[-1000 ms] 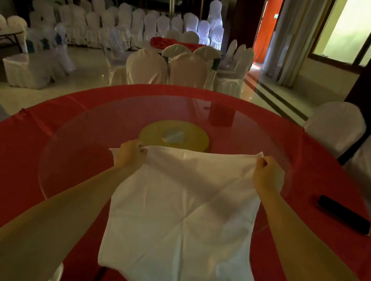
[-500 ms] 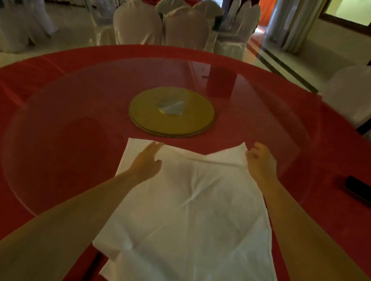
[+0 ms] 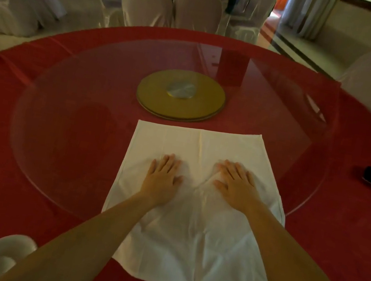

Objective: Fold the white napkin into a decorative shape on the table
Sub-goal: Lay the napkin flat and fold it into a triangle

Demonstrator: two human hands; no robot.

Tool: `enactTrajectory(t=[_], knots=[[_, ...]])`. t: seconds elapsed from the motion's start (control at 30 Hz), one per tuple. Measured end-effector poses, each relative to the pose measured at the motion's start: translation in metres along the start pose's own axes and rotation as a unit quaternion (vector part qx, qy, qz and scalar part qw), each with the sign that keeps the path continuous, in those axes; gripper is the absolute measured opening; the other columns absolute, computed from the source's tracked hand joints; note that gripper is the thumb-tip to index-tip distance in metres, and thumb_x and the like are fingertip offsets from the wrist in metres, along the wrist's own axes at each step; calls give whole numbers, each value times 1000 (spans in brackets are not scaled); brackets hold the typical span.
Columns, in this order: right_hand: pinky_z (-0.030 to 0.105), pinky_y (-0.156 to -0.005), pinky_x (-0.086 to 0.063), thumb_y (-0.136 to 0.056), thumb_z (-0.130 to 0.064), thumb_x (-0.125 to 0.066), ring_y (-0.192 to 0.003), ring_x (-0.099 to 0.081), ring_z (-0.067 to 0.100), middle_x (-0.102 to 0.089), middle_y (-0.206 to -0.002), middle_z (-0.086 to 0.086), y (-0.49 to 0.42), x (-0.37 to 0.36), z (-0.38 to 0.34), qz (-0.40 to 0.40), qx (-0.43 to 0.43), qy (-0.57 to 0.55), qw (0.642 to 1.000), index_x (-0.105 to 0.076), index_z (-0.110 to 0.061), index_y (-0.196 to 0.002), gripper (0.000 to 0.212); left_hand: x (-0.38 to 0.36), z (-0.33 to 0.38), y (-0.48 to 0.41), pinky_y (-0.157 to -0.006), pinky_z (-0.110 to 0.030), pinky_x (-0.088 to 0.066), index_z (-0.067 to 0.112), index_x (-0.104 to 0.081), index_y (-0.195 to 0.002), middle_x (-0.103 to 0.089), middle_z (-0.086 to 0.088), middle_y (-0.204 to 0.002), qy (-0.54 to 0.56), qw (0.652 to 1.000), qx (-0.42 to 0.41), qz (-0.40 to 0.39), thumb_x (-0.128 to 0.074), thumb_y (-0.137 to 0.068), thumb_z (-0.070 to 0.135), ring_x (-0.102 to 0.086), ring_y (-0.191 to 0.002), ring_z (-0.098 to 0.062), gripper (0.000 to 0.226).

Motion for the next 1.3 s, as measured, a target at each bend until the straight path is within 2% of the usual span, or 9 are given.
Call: enactTrajectory(t=[0.07,0.17,0.27,0.33,0.43,0.57,0.73,0.9,1.3], knots=[[46,-117,0,-97,-48,-24,-146,5,25,2,-159,-2,4,5,0,-8,-9,-1,1000,-3,-24,-148,60,16,11,18,-118,-37,-4,16,-15,-146,-10,-5,-158,90,995,-12,37,-31,-98,31,-4,-145,-19,53],[45,-118,-4,-99,-41,-29,-146,-2,23,-7,-159,2,35,13,-11,67,-17,-96,993,-13,-20,-148,56,42,10,94,-101,-20,-35,16,-49,-128,-51,-2,-133,236,943,36,231,-47,-92,11,-43,-122,-9,37],[42,-107,-35,-96,-24,-44,-129,-44,26,-53,-136,10,106,15,-23,243,0,-204,948,-48,-10,-130,37,28,-7,185,-73,-20,-47,14,-60,-97,-60,-2,-97,249,903,136,324,-60,-79,-4,-56,-87,-13,25],[37,-88,-49,-88,-11,-52,-101,-59,25,-67,-105,8,156,2,-27,317,-14,-199,927,-59,-9,-107,21,8,-13,220,-64,-23,-42,6,-60,-87,-60,-9,-88,224,913,187,284,-63,-72,-12,-58,-78,-23,24],[42,-72,-53,-71,10,-65,-81,-61,27,-67,-84,8,197,-27,-27,272,-73,-177,943,-62,-5,-87,22,-10,-12,229,-73,-40,-51,-1,-62,-97,-65,-16,-96,145,955,184,180,-60,-73,-13,-60,-90,-33,27],[43,-74,-51,-64,8,-66,-84,-60,30,-65,-88,9,212,-37,-25,191,-78,-113,972,-63,-4,-86,26,-7,-2,218,-78,-46,-53,1,-62,-109,-68,-16,-107,28,984,124,126,-65,-76,-3,-64,-97,-34,34],[41,-75,-55,-58,9,-65,-89,-63,30,-67,-95,10,227,-32,-20,145,-50,-70,986,-64,-3,-91,35,6,4,220,-68,-43,-56,0,-66,-95,-69,-14,-86,-92,990,73,83,-75,-58,-11,-65,-79,-33,40],[34,-54,-54,-55,15,-72,-67,-63,25,-65,-73,8,237,-20,-10,137,-16,-4,990,-65,-4,-73,27,16,3,232,-55,-33,-53,7,-64,-69,-63,-8,-65,-193,979,-9,60,-81,-39,-8,-62,-60,-27,37],[33,-50,-50,-41,7,-82,-54,-60,25,-62,-60,6,278,-17,-15,112,19,104,988,-63,-9,-65,35,4,12,288,-68,-37,-50,12,-63,-78,-63,-5,-72,-217,976,-15,-7,-71,-57,-2,-61,-72,-26,27]])
Point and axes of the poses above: each hand's wrist, its own y-axis away from the middle knuckle, its own x-axis out of the back of the hand, z = x × y, the point moved 4 cm from there along -y, towards the middle knuckle
